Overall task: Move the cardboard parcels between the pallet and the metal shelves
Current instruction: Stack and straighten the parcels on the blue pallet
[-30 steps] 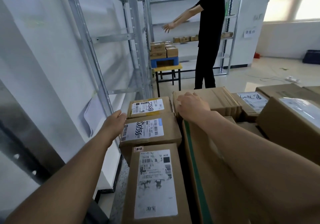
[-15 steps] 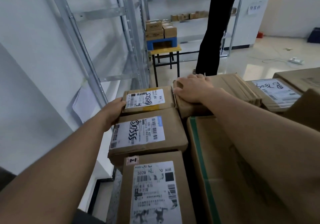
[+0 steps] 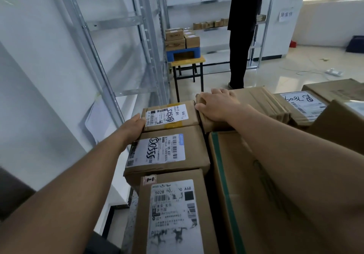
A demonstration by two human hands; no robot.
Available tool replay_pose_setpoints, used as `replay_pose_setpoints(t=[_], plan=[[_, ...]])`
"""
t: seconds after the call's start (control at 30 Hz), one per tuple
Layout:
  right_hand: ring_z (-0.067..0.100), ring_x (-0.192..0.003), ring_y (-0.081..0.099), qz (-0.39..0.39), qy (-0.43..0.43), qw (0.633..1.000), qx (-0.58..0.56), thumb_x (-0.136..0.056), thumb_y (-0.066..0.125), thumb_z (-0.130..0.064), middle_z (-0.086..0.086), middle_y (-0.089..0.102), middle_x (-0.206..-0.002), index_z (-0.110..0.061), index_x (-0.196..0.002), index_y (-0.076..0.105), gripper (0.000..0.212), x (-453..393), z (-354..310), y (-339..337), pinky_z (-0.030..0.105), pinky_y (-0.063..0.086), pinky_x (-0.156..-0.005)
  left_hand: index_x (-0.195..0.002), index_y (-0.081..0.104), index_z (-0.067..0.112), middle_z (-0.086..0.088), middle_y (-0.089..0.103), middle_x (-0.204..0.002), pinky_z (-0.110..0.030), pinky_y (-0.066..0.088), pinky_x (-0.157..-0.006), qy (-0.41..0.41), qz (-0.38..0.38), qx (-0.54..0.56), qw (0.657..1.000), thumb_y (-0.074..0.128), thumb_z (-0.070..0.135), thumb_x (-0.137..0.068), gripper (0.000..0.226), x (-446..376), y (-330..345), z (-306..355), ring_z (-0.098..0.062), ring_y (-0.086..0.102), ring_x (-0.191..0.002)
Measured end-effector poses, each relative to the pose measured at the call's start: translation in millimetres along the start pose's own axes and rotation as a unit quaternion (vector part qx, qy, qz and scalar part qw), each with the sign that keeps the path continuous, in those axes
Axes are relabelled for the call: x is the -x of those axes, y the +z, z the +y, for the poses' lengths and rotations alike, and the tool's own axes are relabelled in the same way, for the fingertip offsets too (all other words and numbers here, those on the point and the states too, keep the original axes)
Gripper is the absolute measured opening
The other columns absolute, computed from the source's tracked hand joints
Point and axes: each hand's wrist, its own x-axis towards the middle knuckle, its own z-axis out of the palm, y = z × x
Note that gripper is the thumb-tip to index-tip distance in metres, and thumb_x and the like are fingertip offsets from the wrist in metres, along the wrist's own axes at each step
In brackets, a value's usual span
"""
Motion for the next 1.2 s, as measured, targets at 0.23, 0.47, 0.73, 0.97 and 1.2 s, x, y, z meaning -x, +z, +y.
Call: replay_pose_setpoints(t=[0.23, 0.47, 0.73, 0.97, 1.2], plan=[[0.034, -0.135, 0.028, 0.026, -0.020, 0.999, -0.023, -0.090, 0.043, -0.050, 0.012, 0.038, -0.144, -0.028, -0.140, 0.039, 0.054, 59.5, -10.5, -18.5, 0.050, 0.020, -0.110, -0.149, 0.024, 0.022, -0.007, 0.023, -0.155, -0.049, 0.028, -0.111, 0.023, 0.096, 0.000, 0.995, 0.033, 0.044, -0.098, 0.056, 71.4, -10.3, -5.3, -0.030, 0.027, -0.139], [0.031, -0.137, 0.027, 0.035, -0.041, 0.998, -0.023, -0.088, 0.044, -0.060, 0.008, 0.034, -0.149, -0.029, -0.142, 0.034, 0.063, 142.8, -26.7, -29.3, 0.048, 0.020, -0.111, -0.148, 0.024, 0.028, -0.005, 0.029, -0.153, -0.047, 0.027, -0.109, 0.071, 0.138, 0.021, 0.988, 0.035, 0.052, -0.096, 0.058, 163.1, 1.6, -26.6, -0.028, 0.029, -0.138], [0.023, -0.144, 0.012, -0.016, -0.085, 0.995, -0.053, -0.079, 0.043, -0.073, 0.000, 0.016, -0.158, -0.034, -0.148, 0.020, 0.083, 228.5, -30.1, -33.7, 0.046, 0.016, -0.113, -0.150, 0.012, 0.034, 0.011, 0.023, -0.153, -0.038, 0.029, -0.109, 0.146, 0.004, 0.006, 0.989, 0.037, 0.098, -0.045, 0.126, 262.2, 17.3, -52.3, -0.012, 0.027, -0.138], [0.019, -0.143, 0.013, -0.078, -0.185, 0.978, -0.047, -0.072, 0.054, -0.073, -0.006, 0.021, -0.156, -0.041, -0.144, 0.027, 0.083, 288.9, -25.5, -30.6, 0.045, 0.011, -0.114, -0.149, 0.005, 0.036, 0.019, 0.036, -0.138, -0.016, 0.047, -0.087, 0.110, -0.113, 0.045, 0.987, 0.077, 0.070, -0.049, 0.127, 289.6, 42.4, -69.1, -0.010, 0.043, -0.123], [0.020, -0.142, 0.015, -0.072, -0.198, 0.977, -0.042, -0.085, 0.060, -0.050, -0.008, 0.031, -0.152, -0.037, -0.144, 0.033, 0.067, 297.1, -23.5, -9.1, 0.042, 0.013, -0.114, -0.149, 0.003, 0.034, 0.025, 0.038, -0.125, -0.007, 0.040, -0.075, 0.105, -0.065, 0.054, 0.991, 0.076, 0.051, -0.059, 0.117, 285.6, 55.1, -65.8, -0.002, 0.043, -0.111]])
